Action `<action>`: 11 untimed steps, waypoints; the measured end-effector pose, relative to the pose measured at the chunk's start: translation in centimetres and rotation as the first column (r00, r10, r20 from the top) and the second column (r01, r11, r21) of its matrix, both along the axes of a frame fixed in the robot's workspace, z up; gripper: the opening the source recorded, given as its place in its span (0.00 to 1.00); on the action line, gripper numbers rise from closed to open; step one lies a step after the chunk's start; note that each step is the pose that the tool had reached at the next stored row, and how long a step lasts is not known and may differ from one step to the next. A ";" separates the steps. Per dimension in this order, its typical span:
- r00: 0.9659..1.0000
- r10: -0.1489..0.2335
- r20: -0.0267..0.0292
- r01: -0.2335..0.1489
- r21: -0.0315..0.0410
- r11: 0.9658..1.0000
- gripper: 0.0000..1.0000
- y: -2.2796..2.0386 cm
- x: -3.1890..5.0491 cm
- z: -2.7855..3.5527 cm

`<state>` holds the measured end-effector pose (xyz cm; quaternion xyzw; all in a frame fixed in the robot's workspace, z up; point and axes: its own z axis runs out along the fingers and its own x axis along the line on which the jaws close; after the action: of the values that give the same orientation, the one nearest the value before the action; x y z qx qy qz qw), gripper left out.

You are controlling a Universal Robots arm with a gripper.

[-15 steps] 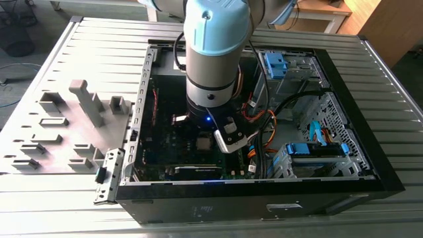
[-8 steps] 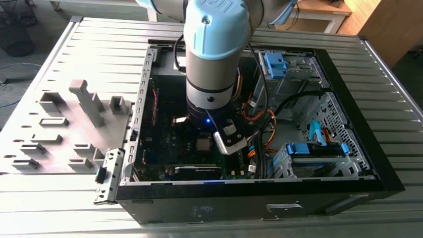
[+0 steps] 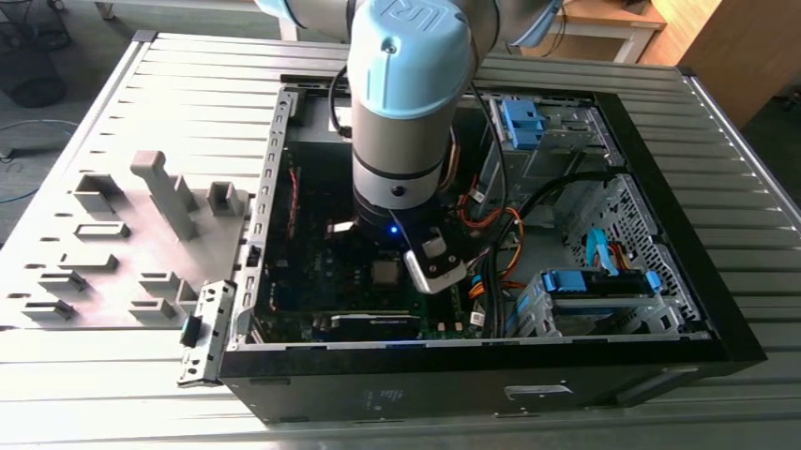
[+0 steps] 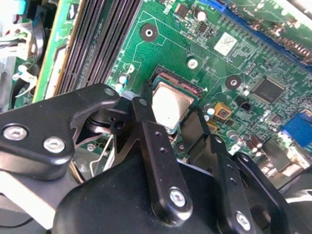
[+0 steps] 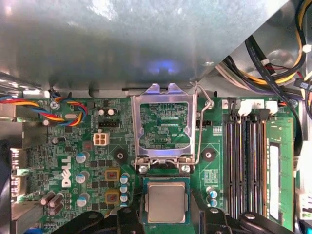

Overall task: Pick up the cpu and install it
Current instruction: 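Place the cpu into insertion slot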

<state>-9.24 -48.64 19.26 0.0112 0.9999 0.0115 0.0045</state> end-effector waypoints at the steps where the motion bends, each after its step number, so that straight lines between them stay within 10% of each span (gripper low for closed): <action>1: 1.000 0.000 0.000 0.000 0.000 1.000 0.47 -0.02 0.00 -0.07; 11: 1.000 0.000 0.000 0.000 0.000 1.000 0.47 -0.19 -0.11 -0.22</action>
<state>-9.35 -48.83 19.03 0.0112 0.9999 0.0114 0.0045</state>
